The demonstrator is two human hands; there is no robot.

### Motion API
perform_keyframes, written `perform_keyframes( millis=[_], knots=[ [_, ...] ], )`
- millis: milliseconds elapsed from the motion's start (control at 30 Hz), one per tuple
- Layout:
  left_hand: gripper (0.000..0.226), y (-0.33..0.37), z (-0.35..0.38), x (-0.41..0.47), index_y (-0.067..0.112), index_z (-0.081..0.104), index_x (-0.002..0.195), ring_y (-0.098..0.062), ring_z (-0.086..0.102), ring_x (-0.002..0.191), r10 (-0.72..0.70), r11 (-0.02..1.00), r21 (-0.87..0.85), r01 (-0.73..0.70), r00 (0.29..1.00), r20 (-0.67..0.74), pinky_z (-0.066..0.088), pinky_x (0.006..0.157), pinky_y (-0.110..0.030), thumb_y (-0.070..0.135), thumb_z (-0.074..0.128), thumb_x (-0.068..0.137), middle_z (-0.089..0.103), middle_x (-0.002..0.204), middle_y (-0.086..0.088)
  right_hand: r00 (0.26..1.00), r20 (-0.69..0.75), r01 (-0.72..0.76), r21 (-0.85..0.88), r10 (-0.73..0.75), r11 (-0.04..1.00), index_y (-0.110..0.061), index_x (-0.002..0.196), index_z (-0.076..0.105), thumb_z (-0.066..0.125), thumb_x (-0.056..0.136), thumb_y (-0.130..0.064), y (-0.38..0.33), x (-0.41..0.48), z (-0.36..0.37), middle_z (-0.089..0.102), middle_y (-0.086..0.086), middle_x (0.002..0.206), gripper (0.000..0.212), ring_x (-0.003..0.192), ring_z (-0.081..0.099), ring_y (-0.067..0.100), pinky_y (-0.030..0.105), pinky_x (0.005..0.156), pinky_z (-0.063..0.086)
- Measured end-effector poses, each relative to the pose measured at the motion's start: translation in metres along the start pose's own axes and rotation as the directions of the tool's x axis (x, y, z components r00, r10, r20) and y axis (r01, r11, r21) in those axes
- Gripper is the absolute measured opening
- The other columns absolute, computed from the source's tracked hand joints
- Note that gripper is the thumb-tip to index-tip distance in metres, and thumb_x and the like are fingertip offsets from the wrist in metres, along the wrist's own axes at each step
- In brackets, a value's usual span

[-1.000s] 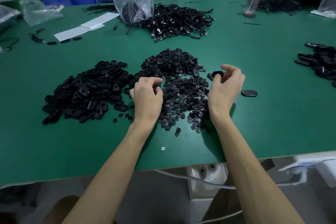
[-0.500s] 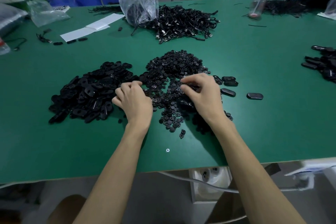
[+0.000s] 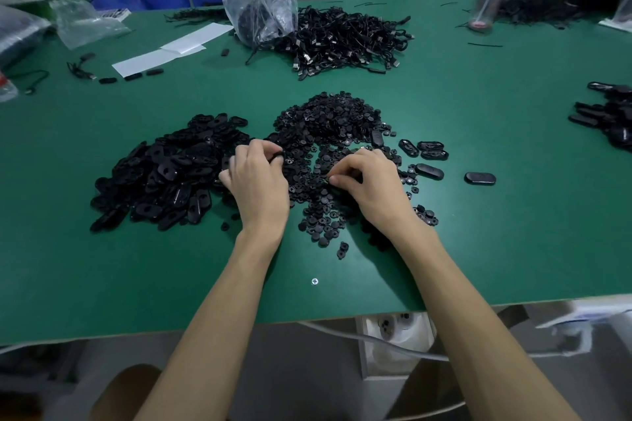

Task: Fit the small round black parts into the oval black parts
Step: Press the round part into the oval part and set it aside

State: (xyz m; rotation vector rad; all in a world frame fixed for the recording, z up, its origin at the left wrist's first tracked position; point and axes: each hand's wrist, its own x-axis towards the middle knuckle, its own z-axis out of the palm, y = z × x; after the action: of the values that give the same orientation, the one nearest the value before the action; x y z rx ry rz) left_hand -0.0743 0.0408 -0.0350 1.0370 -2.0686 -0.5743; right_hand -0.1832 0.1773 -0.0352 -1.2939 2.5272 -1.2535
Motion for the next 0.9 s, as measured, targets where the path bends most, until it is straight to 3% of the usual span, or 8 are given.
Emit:
perform_keyframes(
  millis=[200,300,400,500,567,667,800,900],
  knots=[
    [0.009,0.012,-0.002,-0.004,0.021,0.06,0.103,-0.004,0.067,0.087,0.129,0.898,-0.432,-0.083,0.988,0.079,0.056,0.08,-0.024,0.016,0.067,0.102,0.067,0.097,0.008,0.982,-0.176,-0.05,0.128,0.073,0.991,-0.019,0.1,0.078,0.074,0.093,-0.01,-0.003,-0.001,-0.006,0.072,-0.005,0.102,0.012,0.102,0.064,0.018,0.034,0.095,0.051],
    [0.007,0.018,0.0,-0.006,0.011,0.056,0.106,-0.02,0.076,0.069,0.072,0.745,-0.657,0.119,0.964,0.256,0.058,0.058,-0.029,0.015,0.062,0.105,0.072,0.092,-0.007,0.967,-0.227,-0.069,0.195,0.113,0.978,-0.018,0.1,0.078,0.072,0.091,-0.002,-0.004,-0.001,-0.008,0.074,-0.003,0.102,0.019,0.096,0.066,0.011,0.024,0.091,0.052],
    [0.012,0.021,-0.003,-0.006,0.003,0.055,0.11,-0.029,0.075,0.064,0.024,0.594,-0.754,0.282,0.93,0.367,0.058,0.056,-0.03,0.012,0.061,0.105,0.073,0.085,-0.009,0.961,-0.247,-0.067,0.227,0.124,0.972,-0.017,0.099,0.077,0.07,0.09,0.003,-0.005,-0.002,-0.007,0.073,-0.001,0.101,0.023,0.092,0.066,0.009,0.016,0.086,0.051],
    [0.01,0.018,-0.003,-0.006,0.007,0.061,0.114,-0.025,0.074,0.062,0.002,0.683,-0.697,0.22,0.953,0.303,0.056,0.056,-0.03,0.009,0.061,0.104,0.072,0.091,-0.01,0.966,-0.224,-0.076,0.219,0.126,0.973,-0.017,0.099,0.076,0.07,0.09,0.004,-0.005,-0.002,-0.006,0.073,-0.003,0.101,0.024,0.092,0.067,0.008,0.012,0.083,0.05],
    [0.012,0.013,-0.002,-0.005,0.016,0.065,0.114,-0.015,0.07,0.069,-0.03,0.841,-0.53,0.104,0.989,0.145,0.054,0.062,-0.024,0.011,0.061,0.104,0.068,0.105,-0.007,0.969,-0.21,-0.087,0.213,0.133,0.973,-0.017,0.099,0.076,0.068,0.091,0.004,-0.004,-0.002,-0.007,0.073,-0.003,0.101,0.024,0.092,0.067,0.008,0.012,0.082,0.051],
    [0.017,0.004,-0.005,0.001,0.019,0.066,0.117,0.0,0.058,0.085,-0.099,0.935,-0.348,0.064,0.992,-0.084,0.05,0.077,-0.011,0.011,0.058,0.105,0.05,0.121,-0.001,0.97,-0.196,-0.104,0.209,0.146,0.972,-0.018,0.099,0.076,0.067,0.091,0.004,-0.004,-0.003,-0.007,0.072,-0.003,0.101,0.025,0.091,0.066,0.007,0.016,0.082,0.053],
    [0.047,0.002,-0.006,0.005,0.007,0.057,0.133,-0.019,0.046,0.113,-0.174,0.964,-0.233,0.125,0.964,-0.202,0.051,0.093,-0.031,-0.017,0.053,0.093,0.033,0.14,-0.013,0.972,-0.181,-0.115,0.195,0.151,0.974,-0.017,0.1,0.076,0.066,0.092,0.003,-0.004,-0.002,-0.007,0.072,-0.003,0.101,0.024,0.091,0.066,0.006,0.015,0.081,0.052],
    [0.056,0.003,-0.006,0.003,0.011,0.061,0.131,-0.025,0.041,0.123,-0.096,0.989,-0.132,0.068,0.97,-0.222,0.041,0.1,-0.035,-0.021,0.055,0.085,0.038,0.139,-0.014,0.97,-0.188,-0.115,0.198,0.153,0.973,-0.018,0.1,0.076,0.066,0.092,0.003,-0.004,-0.002,-0.007,0.072,-0.003,0.1,0.024,0.09,0.066,0.006,0.013,0.08,0.052]
  ],
)
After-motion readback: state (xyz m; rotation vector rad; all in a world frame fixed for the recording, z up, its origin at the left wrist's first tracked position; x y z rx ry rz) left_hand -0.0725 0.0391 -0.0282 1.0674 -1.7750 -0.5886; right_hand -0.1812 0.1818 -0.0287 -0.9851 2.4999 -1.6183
